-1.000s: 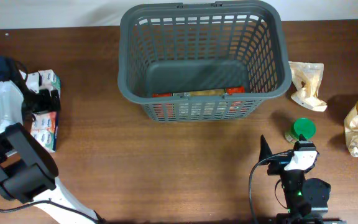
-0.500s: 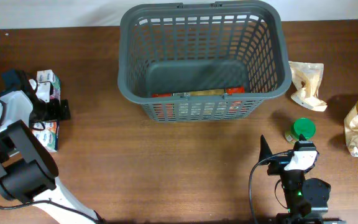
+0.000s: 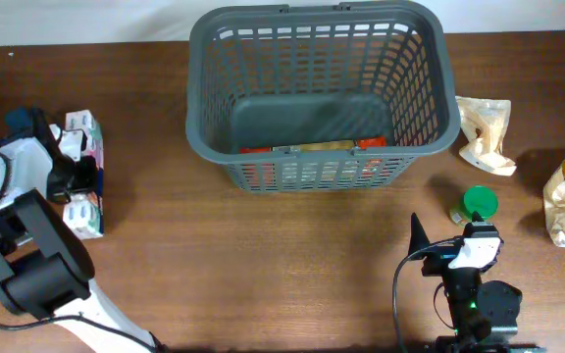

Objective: Pack container
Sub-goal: 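Grasp the Kleenex tissue multipack with the left gripper, then carry the tissue multipack over the basket and lower it inside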

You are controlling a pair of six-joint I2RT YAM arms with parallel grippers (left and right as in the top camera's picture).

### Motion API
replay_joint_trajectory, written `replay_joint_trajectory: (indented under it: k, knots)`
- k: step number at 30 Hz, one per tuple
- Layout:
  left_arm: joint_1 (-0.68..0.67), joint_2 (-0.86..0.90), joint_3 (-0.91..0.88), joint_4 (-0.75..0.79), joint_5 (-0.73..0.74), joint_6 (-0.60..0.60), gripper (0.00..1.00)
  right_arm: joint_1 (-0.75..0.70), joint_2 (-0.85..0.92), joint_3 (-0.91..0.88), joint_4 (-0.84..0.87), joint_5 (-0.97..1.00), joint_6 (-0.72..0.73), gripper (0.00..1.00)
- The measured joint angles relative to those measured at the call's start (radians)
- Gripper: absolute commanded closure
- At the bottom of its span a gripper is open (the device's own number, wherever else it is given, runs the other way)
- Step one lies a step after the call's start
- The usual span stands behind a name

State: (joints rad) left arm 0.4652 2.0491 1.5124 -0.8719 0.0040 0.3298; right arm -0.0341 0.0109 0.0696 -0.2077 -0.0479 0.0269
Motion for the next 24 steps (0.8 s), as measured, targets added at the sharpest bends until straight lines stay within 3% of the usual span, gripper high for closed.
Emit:
replay_joint_trajectory:
  k: [4, 11, 17, 24]
  knots:
    - [-0.071, 0.001, 0.186, -0.1, 0.008, -0.001, 0.98, 0.0, 0.0, 0.0, 0.0, 0.0, 0.0, 0.01]
    - [-0.206, -0.083, 0.501, -0.121, 0.061, -0.023, 0.98, 0.0, 0.0, 0.0, 0.0, 0.0, 0.0, 0.01]
    - [-0.47, -0.231, 0.791, -0.117, 0.105, 0.003, 0.98, 0.0, 0.0, 0.0, 0.0, 0.0, 0.0, 0.01]
    - [-0.768, -0.265, 0.89, -0.113, 0.131, 0.169, 0.98, 0.0, 0.0, 0.0, 0.0, 0.0, 0.0, 0.01]
